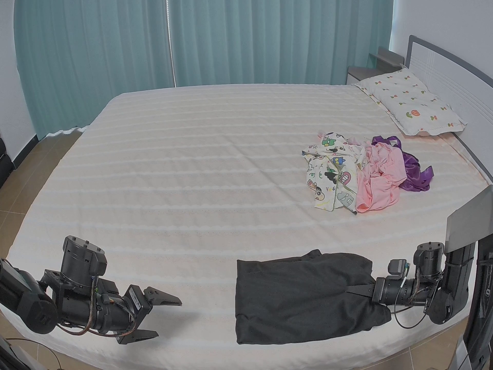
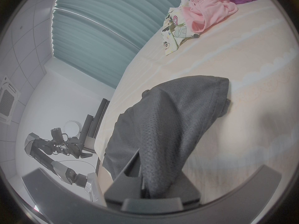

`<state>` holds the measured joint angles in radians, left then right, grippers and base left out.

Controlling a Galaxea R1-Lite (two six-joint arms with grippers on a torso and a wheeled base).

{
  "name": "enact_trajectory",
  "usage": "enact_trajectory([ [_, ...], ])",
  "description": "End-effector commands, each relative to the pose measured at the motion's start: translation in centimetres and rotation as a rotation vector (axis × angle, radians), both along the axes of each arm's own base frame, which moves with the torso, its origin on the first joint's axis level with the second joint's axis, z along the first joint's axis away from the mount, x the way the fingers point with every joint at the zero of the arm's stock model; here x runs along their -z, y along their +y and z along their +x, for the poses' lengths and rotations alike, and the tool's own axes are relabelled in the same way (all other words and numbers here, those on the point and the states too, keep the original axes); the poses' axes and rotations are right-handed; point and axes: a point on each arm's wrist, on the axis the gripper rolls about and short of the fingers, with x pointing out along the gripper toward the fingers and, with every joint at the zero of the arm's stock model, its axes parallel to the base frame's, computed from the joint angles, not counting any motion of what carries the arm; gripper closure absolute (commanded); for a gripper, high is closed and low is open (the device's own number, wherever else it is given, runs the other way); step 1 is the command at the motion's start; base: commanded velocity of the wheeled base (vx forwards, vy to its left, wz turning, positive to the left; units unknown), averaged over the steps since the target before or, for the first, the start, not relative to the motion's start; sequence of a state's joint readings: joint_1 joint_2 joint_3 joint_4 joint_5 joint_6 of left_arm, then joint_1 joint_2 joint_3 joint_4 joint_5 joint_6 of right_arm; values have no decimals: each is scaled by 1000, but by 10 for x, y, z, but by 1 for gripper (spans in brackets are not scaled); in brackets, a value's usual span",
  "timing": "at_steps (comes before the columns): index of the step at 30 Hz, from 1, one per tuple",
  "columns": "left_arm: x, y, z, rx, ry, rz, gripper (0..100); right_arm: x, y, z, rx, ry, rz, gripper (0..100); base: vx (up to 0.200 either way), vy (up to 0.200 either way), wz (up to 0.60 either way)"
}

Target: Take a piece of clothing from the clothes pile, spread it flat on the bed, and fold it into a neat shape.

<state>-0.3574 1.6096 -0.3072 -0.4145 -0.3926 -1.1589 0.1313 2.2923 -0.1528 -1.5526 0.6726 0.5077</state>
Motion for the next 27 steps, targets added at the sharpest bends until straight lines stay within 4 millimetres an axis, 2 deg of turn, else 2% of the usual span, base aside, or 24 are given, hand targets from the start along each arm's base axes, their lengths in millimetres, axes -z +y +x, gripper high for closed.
enact_trajectory([
  [1,1,0,0,3,5,1,0,0,-6,2,23,-11,1,100,0,-200,0],
  [11,1,0,0,3,3,3,0,-3,-12,5,51,-27,3,100,0,-200,0],
  [27,3,-3,-2,17,16,5,0,-7,-18,-2,69,-17,2,100,0,-200,0],
])
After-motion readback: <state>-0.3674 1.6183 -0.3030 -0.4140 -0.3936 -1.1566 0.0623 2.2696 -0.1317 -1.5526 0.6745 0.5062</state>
